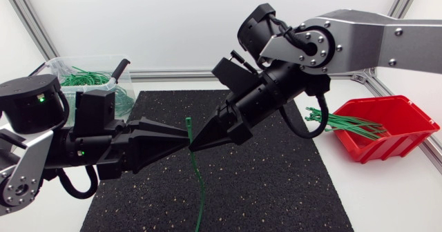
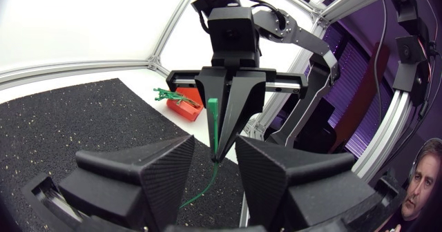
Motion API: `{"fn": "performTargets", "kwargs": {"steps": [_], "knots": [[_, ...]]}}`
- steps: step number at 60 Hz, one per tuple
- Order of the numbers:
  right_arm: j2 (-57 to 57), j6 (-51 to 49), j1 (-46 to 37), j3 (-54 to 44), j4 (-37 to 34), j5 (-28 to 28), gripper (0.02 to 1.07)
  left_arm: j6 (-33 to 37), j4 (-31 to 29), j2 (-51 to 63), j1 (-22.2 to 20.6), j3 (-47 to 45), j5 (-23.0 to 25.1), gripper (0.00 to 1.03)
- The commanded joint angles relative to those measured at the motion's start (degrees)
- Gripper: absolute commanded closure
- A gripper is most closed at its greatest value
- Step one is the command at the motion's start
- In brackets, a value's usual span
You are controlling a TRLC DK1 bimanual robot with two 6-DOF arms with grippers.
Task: Take a green cable tie from the red box, thread the tail through the head to close it, then place it in the transparent bin on the left.
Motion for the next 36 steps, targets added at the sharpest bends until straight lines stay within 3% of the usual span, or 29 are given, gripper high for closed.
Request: {"fn": "performTargets", "kwargs": {"steps": [1,14,22,32,36], "knots": [[1.59,0.84,0.34,0.73,0.61,-0.88,1.01,-1.97,1.14,1.08,0.32,0.84,0.56,0.61],[1.68,0.49,0.34,0.38,0.61,-0.88,1.01,-3.03,1.76,1.87,-0.29,2.07,0.47,0.62],[1.5,0.32,0.34,0.12,0.7,-0.8,1.01,-3.47,2.29,2.4,-0.64,2.25,0.47,0.7],[1.24,0.32,0.34,-0.14,0.87,-0.8,1.01,-3.64,2.72,2.66,-0.82,2.16,0.47,0.7],[0.98,0.32,0.34,-0.23,0.96,-0.8,1.01,-3.91,2.72,2.66,-0.82,2.16,0.47,0.78]]}}
